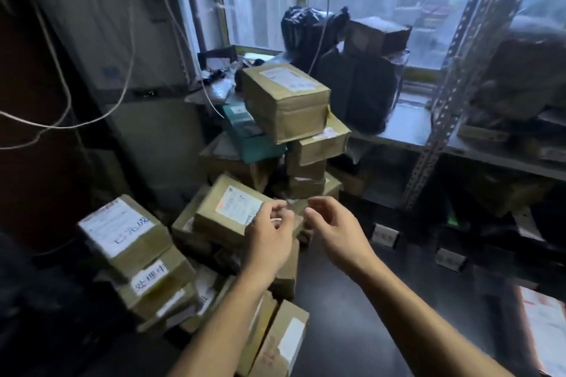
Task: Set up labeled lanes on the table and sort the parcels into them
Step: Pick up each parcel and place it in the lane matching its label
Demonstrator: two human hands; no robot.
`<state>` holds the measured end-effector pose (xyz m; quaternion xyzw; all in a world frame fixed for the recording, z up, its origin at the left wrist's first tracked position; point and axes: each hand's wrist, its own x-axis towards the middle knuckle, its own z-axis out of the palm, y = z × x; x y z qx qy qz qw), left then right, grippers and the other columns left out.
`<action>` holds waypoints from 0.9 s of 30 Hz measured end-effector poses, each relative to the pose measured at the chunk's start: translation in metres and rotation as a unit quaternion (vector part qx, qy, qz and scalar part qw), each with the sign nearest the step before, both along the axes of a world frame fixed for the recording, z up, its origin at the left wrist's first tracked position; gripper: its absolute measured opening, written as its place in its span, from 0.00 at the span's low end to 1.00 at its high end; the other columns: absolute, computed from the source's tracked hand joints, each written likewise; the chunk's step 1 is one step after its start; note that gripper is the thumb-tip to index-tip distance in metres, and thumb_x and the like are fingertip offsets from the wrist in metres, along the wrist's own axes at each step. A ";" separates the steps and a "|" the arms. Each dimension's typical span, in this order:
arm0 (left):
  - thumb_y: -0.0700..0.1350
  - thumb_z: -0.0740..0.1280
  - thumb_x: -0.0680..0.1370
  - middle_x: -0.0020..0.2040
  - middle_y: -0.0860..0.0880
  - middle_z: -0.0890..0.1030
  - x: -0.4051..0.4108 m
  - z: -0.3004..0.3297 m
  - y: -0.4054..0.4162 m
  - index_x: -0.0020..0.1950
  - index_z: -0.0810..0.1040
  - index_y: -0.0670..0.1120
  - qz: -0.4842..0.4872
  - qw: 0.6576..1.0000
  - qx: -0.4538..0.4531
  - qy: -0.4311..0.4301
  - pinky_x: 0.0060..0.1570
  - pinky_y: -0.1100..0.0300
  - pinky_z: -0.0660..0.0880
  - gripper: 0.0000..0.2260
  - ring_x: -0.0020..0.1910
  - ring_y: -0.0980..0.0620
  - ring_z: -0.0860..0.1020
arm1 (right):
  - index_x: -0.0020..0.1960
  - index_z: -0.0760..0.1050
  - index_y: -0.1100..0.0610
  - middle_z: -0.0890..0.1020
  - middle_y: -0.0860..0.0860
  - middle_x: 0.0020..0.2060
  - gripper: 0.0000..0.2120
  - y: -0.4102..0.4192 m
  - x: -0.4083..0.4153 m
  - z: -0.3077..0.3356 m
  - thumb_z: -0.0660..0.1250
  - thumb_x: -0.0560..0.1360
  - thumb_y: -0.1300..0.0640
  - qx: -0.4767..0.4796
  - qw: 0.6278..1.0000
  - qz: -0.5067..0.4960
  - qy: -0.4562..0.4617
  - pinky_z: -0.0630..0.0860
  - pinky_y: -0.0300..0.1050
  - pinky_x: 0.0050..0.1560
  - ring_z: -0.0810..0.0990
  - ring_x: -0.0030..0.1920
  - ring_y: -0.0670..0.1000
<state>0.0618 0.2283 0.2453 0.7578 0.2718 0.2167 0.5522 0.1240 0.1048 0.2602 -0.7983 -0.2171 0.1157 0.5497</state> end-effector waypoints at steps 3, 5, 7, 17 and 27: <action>0.48 0.66 0.79 0.49 0.58 0.79 0.013 0.024 0.026 0.54 0.76 0.55 0.027 0.998 -0.022 -0.042 0.43 0.71 0.70 0.05 0.48 0.65 0.77 | 0.64 0.74 0.54 0.81 0.45 0.52 0.16 0.027 0.024 0.020 0.66 0.79 0.49 0.068 0.996 -0.057 0.026 0.76 0.32 0.40 0.83 0.42 0.37; 0.48 0.66 0.79 0.54 0.54 0.79 0.033 0.047 0.040 0.58 0.75 0.52 0.028 0.996 -0.053 -0.063 0.44 0.69 0.69 0.08 0.50 0.62 0.77 | 0.67 0.71 0.56 0.80 0.50 0.56 0.20 0.043 0.051 0.040 0.66 0.79 0.48 0.089 0.991 -0.095 0.044 0.78 0.38 0.42 0.84 0.41 0.42; 0.49 0.65 0.80 0.64 0.50 0.75 0.057 0.070 0.052 0.67 0.72 0.49 0.018 0.993 -0.085 -0.077 0.51 0.64 0.67 0.15 0.56 0.56 0.75 | 0.70 0.68 0.55 0.78 0.52 0.61 0.25 0.059 0.082 0.062 0.65 0.78 0.44 0.070 0.990 -0.121 0.027 0.78 0.50 0.57 0.82 0.52 0.49; 0.59 0.59 0.81 0.80 0.46 0.57 0.145 0.108 0.086 0.81 0.50 0.53 0.000 0.991 -0.117 -0.060 0.71 0.47 0.61 0.31 0.76 0.44 0.60 | 0.77 0.60 0.55 0.72 0.52 0.71 0.33 0.103 0.177 0.094 0.54 0.79 0.36 -0.020 0.988 -0.150 -0.023 0.68 0.34 0.43 0.74 0.62 0.51; 0.60 0.59 0.77 0.58 0.54 0.81 0.137 0.117 0.072 0.65 0.75 0.53 0.003 0.978 -0.043 -0.207 0.43 0.69 0.72 0.20 0.53 0.57 0.78 | 0.52 0.70 0.45 0.80 0.44 0.48 0.17 0.083 0.148 0.108 0.63 0.69 0.36 0.187 0.961 -0.192 -0.066 0.75 0.41 0.47 0.80 0.50 0.43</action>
